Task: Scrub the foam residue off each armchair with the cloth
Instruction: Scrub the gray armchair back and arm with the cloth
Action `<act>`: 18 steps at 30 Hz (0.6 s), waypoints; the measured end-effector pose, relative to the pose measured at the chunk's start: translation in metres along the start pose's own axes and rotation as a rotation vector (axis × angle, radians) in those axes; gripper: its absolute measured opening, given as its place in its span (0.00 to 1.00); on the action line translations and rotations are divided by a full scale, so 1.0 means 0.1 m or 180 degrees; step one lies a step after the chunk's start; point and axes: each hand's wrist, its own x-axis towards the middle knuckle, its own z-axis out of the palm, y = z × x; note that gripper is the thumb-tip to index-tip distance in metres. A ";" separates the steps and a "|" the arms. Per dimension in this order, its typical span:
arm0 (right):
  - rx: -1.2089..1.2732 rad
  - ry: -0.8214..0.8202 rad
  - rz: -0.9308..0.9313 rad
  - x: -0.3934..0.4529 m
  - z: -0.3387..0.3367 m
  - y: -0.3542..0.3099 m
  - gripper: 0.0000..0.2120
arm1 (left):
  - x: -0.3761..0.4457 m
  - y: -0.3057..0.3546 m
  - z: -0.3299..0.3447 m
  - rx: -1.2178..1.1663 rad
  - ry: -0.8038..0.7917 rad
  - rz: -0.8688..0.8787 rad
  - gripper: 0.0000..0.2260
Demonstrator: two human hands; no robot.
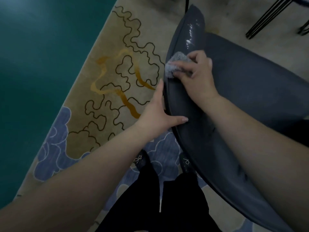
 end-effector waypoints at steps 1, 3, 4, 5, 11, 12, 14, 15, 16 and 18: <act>0.0003 -0.0004 -0.0010 -0.08 -0.02 0.01 0.14 | 0.05 0.01 -0.05 0.0053 -0.0031 0.0020 0.56; 0.0045 -0.0017 -0.0082 -0.36 -0.07 0.04 0.15 | 0.14 0.05 -0.13 0.0191 -0.0096 0.0044 0.56; 0.0082 -0.0024 -0.0110 -0.51 -0.09 0.03 0.16 | 0.18 0.06 -0.16 0.0252 -0.0133 0.0062 0.56; 0.0104 -0.0025 -0.0117 -0.61 -0.09 0.03 0.17 | 0.21 0.08 -0.19 0.0289 -0.0178 0.0080 0.56; -0.0058 -0.0034 -0.0052 0.26 0.00 0.11 0.15 | 0.38 0.15 -0.27 0.0302 -0.0272 0.0098 0.56; -0.0028 -0.0021 0.0031 0.43 0.01 0.13 0.15 | 0.43 0.16 -0.28 0.0297 -0.0280 0.0086 0.57; 0.0099 -0.0007 0.0096 0.56 0.02 0.16 0.15 | 0.52 0.18 -0.30 0.0372 -0.0269 0.0103 0.57; 0.0142 -0.0025 0.0083 0.51 0.00 0.16 0.16 | 0.57 0.19 -0.32 0.0400 -0.0279 0.0133 0.57; 0.0168 -0.0053 0.0059 0.39 -0.02 0.18 0.17 | 0.61 0.20 -0.32 0.0420 -0.0315 0.0131 0.56; 0.0266 -0.0077 -0.0031 0.08 -0.05 0.20 0.20 | 0.68 0.23 -0.33 0.0475 -0.0371 0.0051 0.57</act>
